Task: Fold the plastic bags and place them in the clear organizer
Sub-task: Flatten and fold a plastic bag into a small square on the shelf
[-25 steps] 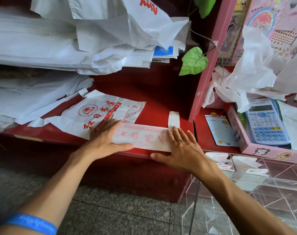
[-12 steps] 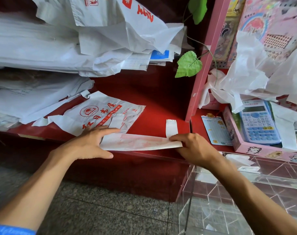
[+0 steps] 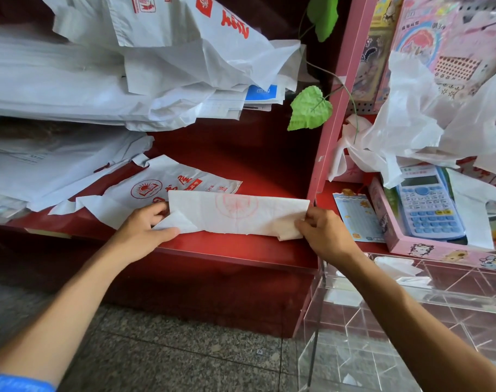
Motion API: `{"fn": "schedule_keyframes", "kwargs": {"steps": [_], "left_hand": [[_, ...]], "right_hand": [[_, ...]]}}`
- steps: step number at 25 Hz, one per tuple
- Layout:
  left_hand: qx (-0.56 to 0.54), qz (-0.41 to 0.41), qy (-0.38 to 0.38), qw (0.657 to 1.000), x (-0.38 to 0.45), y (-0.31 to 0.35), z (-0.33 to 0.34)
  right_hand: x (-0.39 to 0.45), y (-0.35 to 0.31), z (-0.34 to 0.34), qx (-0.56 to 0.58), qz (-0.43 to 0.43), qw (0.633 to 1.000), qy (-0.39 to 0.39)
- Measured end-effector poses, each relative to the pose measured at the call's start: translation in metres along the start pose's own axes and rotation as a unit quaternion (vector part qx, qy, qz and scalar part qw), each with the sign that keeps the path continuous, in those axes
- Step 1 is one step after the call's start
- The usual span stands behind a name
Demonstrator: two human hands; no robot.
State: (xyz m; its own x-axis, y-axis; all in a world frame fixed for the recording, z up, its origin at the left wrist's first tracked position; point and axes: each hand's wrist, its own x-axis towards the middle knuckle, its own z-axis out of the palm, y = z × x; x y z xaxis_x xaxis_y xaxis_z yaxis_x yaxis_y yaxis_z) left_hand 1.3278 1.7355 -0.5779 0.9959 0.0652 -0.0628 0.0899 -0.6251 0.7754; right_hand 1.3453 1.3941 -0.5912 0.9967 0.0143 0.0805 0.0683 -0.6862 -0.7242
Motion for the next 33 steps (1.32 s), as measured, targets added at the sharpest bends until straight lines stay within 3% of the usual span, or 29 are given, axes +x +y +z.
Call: {"fn": "schedule_keyframes", "kwargs": {"steps": [5,8,13,16,19,26,30,33], "left_hand": [[-0.072,-0.016,0.012,0.997,0.003,0.002,0.005],[-0.109,-0.023,-0.007,0.994,0.004,0.008,0.006],[-0.028,0.014,-0.027,0.999,0.006,0.005,0.01],[0.014,0.032,-0.008,0.999,0.006,0.003,0.011],[0.023,0.056,0.04,0.997,0.009,0.004,0.011],[-0.123,0.157,0.129,0.971,0.011,0.02,-0.003],[-0.28,0.111,0.102,0.948,0.005,0.035,-0.003],[-0.306,0.056,0.1,0.945,0.008,0.032,0.005]], "right_hand": [[0.007,0.0,0.008,0.123,0.068,0.989,0.052],[0.009,0.001,0.009,0.138,0.08,0.986,0.048],[0.01,-0.002,0.012,0.136,0.054,0.988,0.048],[0.006,-0.006,0.005,0.159,0.014,0.987,-0.012],[0.003,-0.01,0.004,0.104,-0.035,0.992,-0.068],[0.007,-0.014,-0.005,0.184,-0.059,0.98,0.052],[0.003,-0.023,-0.013,0.345,-0.015,0.938,0.022],[0.002,-0.025,-0.007,0.382,0.029,0.924,-0.016]]}}
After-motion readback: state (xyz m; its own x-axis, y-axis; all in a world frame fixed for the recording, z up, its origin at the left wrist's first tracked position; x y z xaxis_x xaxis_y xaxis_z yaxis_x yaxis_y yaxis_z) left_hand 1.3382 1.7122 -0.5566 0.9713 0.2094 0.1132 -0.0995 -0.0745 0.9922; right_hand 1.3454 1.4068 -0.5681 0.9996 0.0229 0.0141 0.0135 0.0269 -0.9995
